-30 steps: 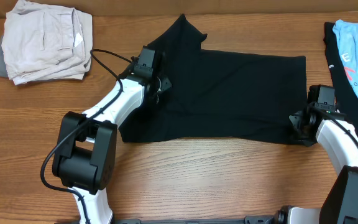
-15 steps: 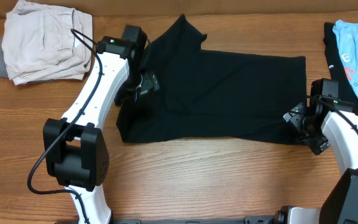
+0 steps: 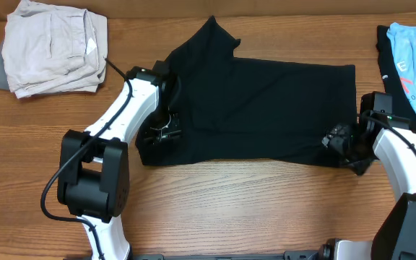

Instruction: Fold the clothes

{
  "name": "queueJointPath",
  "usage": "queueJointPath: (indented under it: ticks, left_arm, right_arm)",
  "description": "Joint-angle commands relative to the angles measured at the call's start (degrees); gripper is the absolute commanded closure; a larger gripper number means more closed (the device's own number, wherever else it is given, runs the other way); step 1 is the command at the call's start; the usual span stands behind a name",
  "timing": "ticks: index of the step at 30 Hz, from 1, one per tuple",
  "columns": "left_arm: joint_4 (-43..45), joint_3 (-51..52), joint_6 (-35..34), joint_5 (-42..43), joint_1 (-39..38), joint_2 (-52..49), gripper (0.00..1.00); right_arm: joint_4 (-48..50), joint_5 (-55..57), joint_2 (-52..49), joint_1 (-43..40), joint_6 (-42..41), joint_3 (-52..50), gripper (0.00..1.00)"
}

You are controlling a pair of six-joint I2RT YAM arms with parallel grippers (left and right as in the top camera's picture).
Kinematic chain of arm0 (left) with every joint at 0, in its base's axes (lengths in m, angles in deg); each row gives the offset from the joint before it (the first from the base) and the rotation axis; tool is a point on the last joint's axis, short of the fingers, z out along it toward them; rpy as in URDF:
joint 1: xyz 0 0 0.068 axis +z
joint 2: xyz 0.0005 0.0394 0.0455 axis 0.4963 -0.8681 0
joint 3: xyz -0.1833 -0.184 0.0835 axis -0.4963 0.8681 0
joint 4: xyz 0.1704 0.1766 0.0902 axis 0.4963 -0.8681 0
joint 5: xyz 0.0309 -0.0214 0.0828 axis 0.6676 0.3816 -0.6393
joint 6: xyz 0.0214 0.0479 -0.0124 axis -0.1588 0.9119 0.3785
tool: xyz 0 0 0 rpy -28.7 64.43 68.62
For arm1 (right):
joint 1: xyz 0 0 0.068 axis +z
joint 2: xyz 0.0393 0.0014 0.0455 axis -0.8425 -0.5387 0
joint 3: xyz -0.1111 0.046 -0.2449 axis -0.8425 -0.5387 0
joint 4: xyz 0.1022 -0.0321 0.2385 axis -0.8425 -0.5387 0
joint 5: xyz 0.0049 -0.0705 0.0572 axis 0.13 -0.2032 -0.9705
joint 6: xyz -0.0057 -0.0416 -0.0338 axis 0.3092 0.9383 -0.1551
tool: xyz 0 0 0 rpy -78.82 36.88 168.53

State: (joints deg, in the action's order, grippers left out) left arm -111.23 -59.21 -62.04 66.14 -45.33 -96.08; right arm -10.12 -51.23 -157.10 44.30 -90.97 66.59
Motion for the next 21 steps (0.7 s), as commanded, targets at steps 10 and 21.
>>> queueJointPath:
  ticks: [10, 21]
  left_arm:
    - [4.3, 1.6, 1.2, -3.3, 1.8, -2.3, 0.84]
    - [7.1, 1.6, 1.7, -3.2, 7.8, -7.3, 0.96]
  right_arm:
    - [3.8, -0.3, -5.3, -0.2, 1.0, -1.1, 0.78]
    - [4.8, 0.1, -13.1, -0.2, 0.3, -1.1, 0.96]
